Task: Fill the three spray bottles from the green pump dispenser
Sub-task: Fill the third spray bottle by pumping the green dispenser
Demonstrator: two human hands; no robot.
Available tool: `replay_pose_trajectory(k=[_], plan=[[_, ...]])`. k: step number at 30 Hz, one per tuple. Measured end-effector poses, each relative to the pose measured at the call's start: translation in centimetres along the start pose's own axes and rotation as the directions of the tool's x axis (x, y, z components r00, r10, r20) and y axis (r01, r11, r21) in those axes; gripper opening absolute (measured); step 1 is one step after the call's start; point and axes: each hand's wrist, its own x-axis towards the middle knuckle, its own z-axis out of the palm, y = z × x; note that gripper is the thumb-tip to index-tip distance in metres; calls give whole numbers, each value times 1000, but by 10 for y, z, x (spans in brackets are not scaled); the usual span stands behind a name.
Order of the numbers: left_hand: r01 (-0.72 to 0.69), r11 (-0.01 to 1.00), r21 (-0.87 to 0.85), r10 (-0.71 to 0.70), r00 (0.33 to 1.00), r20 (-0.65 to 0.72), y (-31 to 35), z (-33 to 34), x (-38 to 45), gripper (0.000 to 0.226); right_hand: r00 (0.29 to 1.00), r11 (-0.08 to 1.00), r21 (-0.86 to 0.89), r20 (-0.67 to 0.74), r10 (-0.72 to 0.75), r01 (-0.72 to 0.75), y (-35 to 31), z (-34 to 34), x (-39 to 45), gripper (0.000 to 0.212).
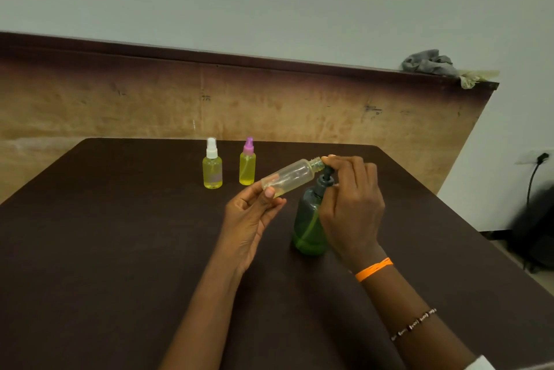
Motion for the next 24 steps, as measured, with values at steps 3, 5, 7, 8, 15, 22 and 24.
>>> replay_pose_trajectory(k=[3, 5, 7, 8, 15, 22, 24], plan=[[-8, 1000, 4, 8, 1000, 13, 0, -1, 1, 32, 999, 999, -23, 11, -43, 43, 3, -3, 9, 31], [-9, 1000, 11, 9, 1000, 16, 0, -2, 2, 31, 999, 1000, 12, -24, -24, 25, 3, 0, 4, 32], [-15, 999, 28, 15, 1000, 28, -2, -3, 3, 32, 997, 1000, 12, -79, -4, 5, 1, 6, -7, 35], [-15, 999, 30, 14, 1000, 27, -2, -3, 3, 32, 996, 1000, 1, -89, 2, -1, 1, 8, -12, 35], [-9, 1000, 14, 9, 1000, 14, -1, -1, 0, 33, 999, 997, -65, 18, -46, 47, 2, -3, 9, 31], [-26, 999, 21, 26, 999, 25, -4, -2, 3, 31, 997, 1000, 12, -66, 26, -25, -1, 8, -7, 33], [-30, 999, 16, 30, 999, 16, -4, -5, 4, 30, 996, 1000, 11, -80, 29, -28, -3, 12, -9, 32]])
